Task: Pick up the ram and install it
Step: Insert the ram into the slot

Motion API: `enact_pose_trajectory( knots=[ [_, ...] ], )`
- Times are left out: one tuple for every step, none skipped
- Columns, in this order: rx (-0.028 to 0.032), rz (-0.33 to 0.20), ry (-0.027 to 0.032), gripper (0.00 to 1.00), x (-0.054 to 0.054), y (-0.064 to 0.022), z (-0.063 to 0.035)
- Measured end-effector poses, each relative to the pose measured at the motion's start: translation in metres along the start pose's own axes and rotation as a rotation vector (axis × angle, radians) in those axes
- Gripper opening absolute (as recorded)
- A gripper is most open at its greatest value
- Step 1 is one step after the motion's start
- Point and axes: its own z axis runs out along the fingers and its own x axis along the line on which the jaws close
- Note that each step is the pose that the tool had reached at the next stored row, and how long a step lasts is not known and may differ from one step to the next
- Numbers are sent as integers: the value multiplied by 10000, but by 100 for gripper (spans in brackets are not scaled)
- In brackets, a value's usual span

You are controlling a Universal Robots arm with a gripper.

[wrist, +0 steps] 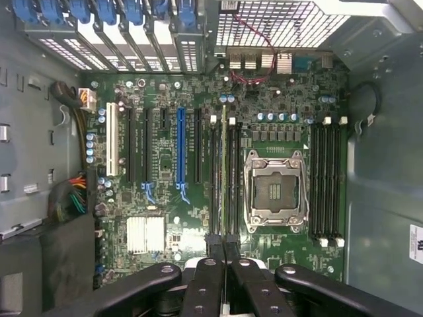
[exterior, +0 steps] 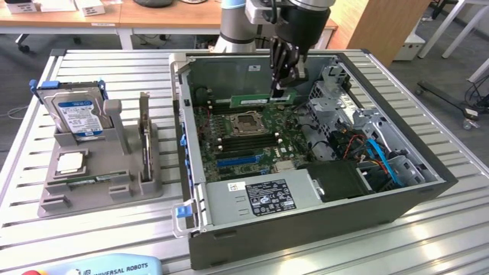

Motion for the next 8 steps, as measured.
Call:
enact_pose_trajectory(
  knots=[
    [0, 0, 0, 12, 0, -1, 18],
    [0, 1, -1, 12, 0, -1, 36],
    [0, 0, -1, 12, 1, -2, 54],
    [0, 1, -1, 12, 1, -3, 70],
    [0, 0, -1, 12, 1, -3, 86],
    [0, 1, -2, 12, 1, -4, 103],
    [0, 1, -1, 12, 2, -4, 120],
    [0, 1, 0, 12, 2, -5, 136]
  ],
)
